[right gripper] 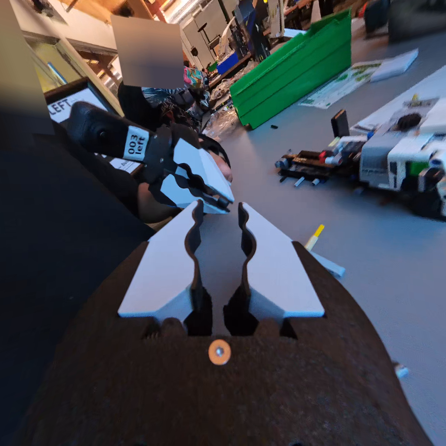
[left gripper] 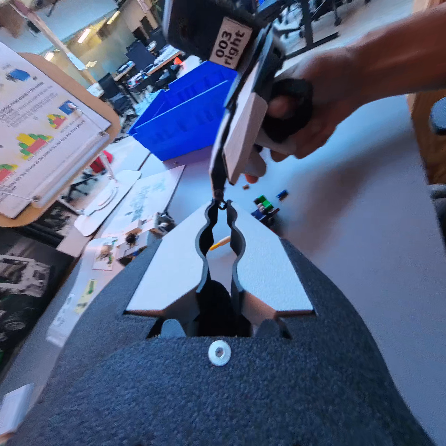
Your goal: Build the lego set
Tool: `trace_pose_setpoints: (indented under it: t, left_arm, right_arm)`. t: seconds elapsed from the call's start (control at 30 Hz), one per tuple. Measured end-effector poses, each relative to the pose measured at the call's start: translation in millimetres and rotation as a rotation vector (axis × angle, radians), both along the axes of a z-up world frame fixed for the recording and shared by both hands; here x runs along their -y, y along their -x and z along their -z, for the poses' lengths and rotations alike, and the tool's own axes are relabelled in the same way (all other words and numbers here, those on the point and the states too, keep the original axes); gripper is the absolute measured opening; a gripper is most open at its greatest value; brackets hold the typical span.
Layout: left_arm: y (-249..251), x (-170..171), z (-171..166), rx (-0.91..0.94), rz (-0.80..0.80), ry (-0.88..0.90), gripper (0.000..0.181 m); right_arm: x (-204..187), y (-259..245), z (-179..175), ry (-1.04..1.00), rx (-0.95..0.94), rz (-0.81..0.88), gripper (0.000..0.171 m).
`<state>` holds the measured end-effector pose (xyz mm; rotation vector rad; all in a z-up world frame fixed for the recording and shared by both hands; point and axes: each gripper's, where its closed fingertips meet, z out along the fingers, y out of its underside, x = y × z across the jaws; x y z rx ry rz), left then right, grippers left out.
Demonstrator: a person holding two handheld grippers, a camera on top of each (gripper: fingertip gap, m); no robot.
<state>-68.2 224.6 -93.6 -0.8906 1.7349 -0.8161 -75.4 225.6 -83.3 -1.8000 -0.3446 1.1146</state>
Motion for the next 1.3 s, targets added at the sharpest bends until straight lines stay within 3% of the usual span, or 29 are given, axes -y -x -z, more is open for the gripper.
trace_pose_setpoints:
  t: [0.27, 0.47, 0.57, 0.67, 0.87, 1.0, 1.17, 1.3]
  left_arm:
    - [-4.5, -9.4, 6.3, 0.005, -0.074, -0.173, 0.005]
    - [-11.3, -25.1, 14.2, -0.013, -0.263, -0.161, 0.006]
    - [-12.9, -25.4, 15.4, -0.001, -0.298, -0.100, 0.003]
    - [-11.6, -21.5, 6.6, 0.066, -0.288, -0.065, 0.003]
    - [1.8, -4.6, -30.5, 0.320, -0.182, -0.049, 0.003]
    - [7.1, 4.4, -40.1, 0.392, -0.147, -0.111, 0.003]
    - [8.8, 9.1, -41.5, 0.406, -0.119, -0.116, 0.003]
    - [5.6, 5.8, -33.4, 0.359, -0.155, -0.166, 0.004]
  right_arm:
    - [-13.1, -0.2, 11.0, 0.036, 0.046, 0.173, 0.008]
    - [-25.2, -9.2, 16.4, -0.018, 0.361, 0.439, 0.007]
    - [-24.0, -12.0, 17.5, -0.011, 0.426, 0.475, 0.007]
    - [-18.7, -9.3, 8.2, -0.007, 0.315, 0.414, 0.008]
    - [-2.2, -9.8, -32.3, 0.026, -0.290, 0.165, 0.030]
    - [7.2, 14.1, -37.8, 0.102, -0.465, -0.039, 0.036]
    - [8.3, 20.4, -36.9, 0.071, -0.448, -0.062, 0.020]
    - [3.7, 18.2, -26.6, 0.071, -0.351, 0.007, 0.020]
